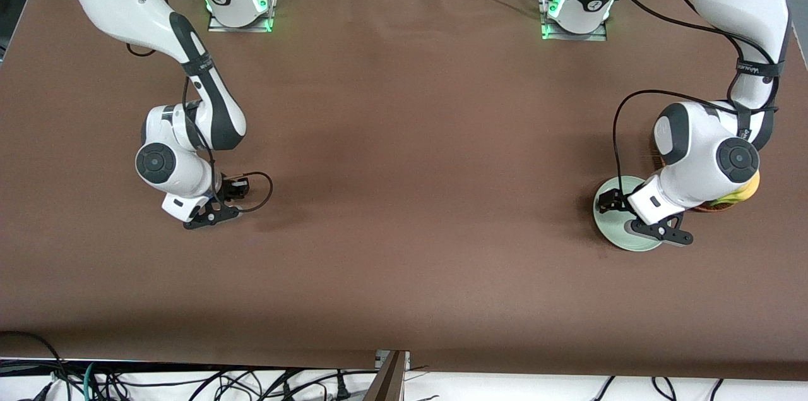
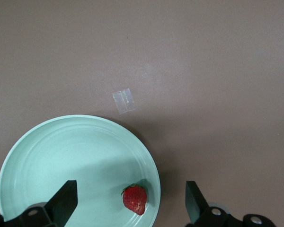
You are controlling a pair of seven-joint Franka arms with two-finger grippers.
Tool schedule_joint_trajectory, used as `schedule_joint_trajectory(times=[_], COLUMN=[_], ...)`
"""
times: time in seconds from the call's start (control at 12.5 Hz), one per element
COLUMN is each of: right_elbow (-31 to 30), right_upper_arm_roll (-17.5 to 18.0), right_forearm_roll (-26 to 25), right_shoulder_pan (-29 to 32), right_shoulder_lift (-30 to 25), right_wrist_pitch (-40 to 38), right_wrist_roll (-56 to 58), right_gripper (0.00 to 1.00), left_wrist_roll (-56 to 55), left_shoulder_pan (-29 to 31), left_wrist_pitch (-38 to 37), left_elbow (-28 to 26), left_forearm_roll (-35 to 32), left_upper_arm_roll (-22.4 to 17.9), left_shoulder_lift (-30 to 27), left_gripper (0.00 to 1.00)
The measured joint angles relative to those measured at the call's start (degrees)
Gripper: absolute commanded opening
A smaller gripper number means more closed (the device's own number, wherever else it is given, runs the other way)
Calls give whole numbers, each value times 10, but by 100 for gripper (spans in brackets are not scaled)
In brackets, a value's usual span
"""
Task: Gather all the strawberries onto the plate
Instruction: 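Release the strawberry onto the plate while the right gripper grasps another, then carry the second strawberry toward the plate and set it down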
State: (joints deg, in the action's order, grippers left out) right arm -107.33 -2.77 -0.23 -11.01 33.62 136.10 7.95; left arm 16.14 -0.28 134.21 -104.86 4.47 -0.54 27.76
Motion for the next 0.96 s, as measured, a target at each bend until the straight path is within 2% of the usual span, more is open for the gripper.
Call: schedule_joint_trajectory(times=[0.16,0.32,0.64,0.96], right_elbow=[4,33,147,246], right_upper_arm_roll=[6,13,22,54], right_forearm_roll=[3,23,67,120], right_shoulder_pan=[-1,-2,-11,-31], right_shoulder_lift=[0,0,-2,-3], right_wrist_pitch=[-11,-68,-227,-324], right_wrist_roll=[-7,-13,-45,-150], right_gripper=[26,26,26,26], left_wrist_roll=[0,0,0,-2], left_shoulder_pan=[0,0,0,1], left_wrist_pitch=[-16,-24,-29,-30], left_elbow=[3,18,26,26], left_forearm_roll=[0,0,0,0], left_upper_arm_roll=[-1,-1,-1,-2], left_shoulder_lift=[-11,-21,-26,-26], left_gripper=[100,100,100,100])
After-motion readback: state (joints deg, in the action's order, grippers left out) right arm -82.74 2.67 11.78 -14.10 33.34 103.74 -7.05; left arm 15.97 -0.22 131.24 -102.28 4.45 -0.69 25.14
